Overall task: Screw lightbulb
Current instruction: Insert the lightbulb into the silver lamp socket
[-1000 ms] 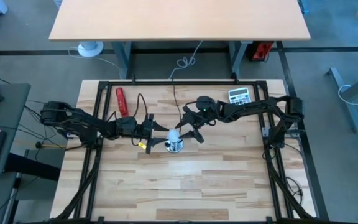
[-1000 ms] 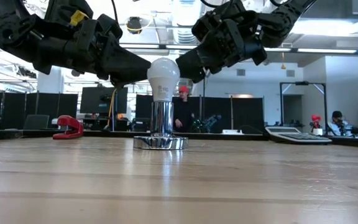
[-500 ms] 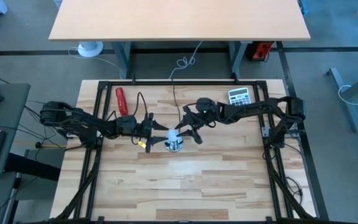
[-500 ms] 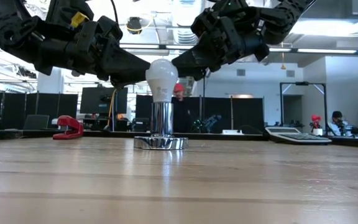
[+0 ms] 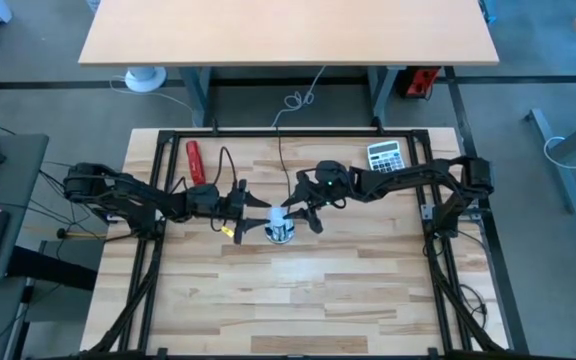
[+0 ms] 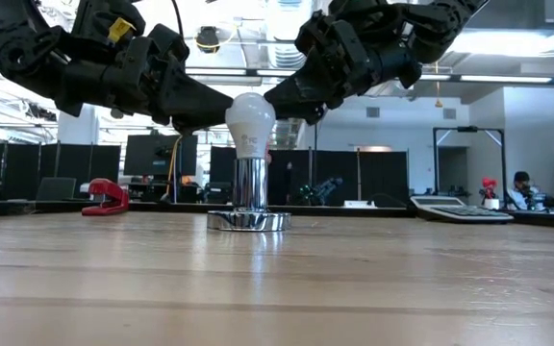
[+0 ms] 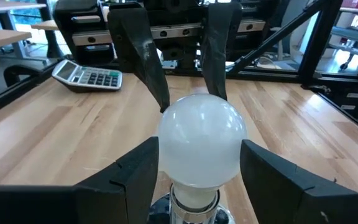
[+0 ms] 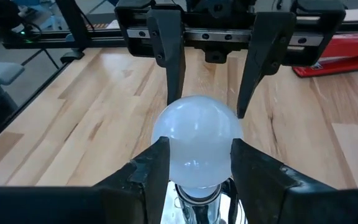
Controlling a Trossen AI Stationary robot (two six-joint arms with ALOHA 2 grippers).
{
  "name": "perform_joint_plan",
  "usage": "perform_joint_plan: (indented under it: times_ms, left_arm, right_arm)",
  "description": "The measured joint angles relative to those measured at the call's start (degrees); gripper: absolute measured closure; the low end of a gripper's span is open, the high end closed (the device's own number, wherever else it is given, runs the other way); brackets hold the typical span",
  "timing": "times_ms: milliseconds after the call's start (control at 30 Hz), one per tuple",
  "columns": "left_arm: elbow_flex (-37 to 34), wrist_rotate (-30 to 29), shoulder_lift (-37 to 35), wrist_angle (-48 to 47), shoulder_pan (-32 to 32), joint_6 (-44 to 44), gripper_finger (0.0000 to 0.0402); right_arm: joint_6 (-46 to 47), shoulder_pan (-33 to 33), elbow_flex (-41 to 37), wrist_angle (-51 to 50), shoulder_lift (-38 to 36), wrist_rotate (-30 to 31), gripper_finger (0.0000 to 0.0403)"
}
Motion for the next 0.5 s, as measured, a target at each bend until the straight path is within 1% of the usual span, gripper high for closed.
perform_joint_plan:
  times_ms: [333,500]
  left_arm:
    - [0.0,-0.2,0.0,0.1,1.4,1.9,0.0194]
    - [0.0,0.1,0.0,0.0,2.1,3.6,0.0194]
  right_arm:
    - [2.8,0.5,0.0,-0.6,0.0,1.9,0.0230]
    - [3.5,1.8,0.0,-1.1,-0.2,4.2,0.0229]
